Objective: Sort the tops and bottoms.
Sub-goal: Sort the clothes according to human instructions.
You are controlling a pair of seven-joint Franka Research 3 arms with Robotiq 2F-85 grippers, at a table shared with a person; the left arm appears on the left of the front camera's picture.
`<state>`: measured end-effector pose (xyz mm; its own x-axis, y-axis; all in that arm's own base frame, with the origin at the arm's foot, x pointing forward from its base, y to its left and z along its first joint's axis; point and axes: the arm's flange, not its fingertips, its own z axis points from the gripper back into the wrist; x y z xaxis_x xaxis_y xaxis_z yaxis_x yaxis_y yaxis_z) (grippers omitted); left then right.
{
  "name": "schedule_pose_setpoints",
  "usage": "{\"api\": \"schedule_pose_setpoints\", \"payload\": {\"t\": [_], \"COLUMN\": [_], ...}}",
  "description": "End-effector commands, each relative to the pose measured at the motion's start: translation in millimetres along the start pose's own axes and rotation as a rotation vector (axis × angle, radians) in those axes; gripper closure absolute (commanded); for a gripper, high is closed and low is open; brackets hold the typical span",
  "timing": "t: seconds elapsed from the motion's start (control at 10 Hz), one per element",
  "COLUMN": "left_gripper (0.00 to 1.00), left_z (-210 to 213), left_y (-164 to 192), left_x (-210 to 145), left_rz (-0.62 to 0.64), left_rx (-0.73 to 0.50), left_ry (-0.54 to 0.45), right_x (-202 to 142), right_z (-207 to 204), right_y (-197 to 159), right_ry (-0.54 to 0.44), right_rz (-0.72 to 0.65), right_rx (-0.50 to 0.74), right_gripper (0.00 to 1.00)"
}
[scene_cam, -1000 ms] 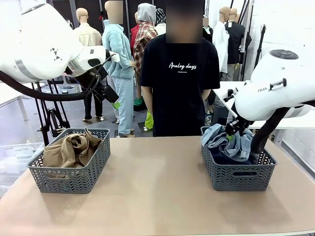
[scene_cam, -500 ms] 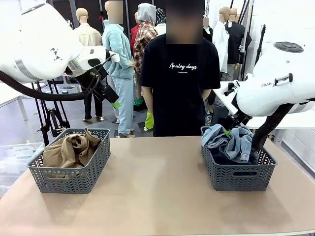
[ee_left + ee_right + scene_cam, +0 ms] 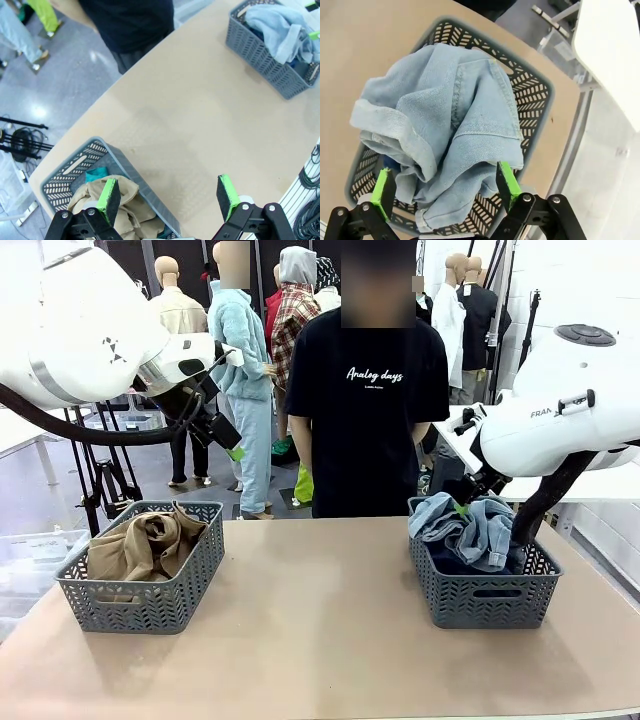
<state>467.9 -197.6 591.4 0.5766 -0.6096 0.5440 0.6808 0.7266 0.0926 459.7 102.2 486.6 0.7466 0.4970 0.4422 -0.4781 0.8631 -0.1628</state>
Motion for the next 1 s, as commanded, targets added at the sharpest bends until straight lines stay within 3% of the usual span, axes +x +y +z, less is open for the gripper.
{"api": "schedule_pose_setpoints", "payload": {"t": [0.0,0.9], "left_gripper": [0.0,0.0], "left_z": [0.8,0.8], "left_y": [0.7,0.7], "left_x": [-0.7,-0.7], "left_rz": [0.001,0.001], "left_rx": [0.002,0.002], "left_ry": [-0.001,-0.001], "right_x": [0.4,0.4], "right_z": [0.6,0.6], "right_y": [-0.3,-0.3], "right_ry": [-0.006,-0.006], "right_rz": [-0.004,-0.004], "right_rx": [0.001,0.001], "right_gripper": [0.0,0.0]}}
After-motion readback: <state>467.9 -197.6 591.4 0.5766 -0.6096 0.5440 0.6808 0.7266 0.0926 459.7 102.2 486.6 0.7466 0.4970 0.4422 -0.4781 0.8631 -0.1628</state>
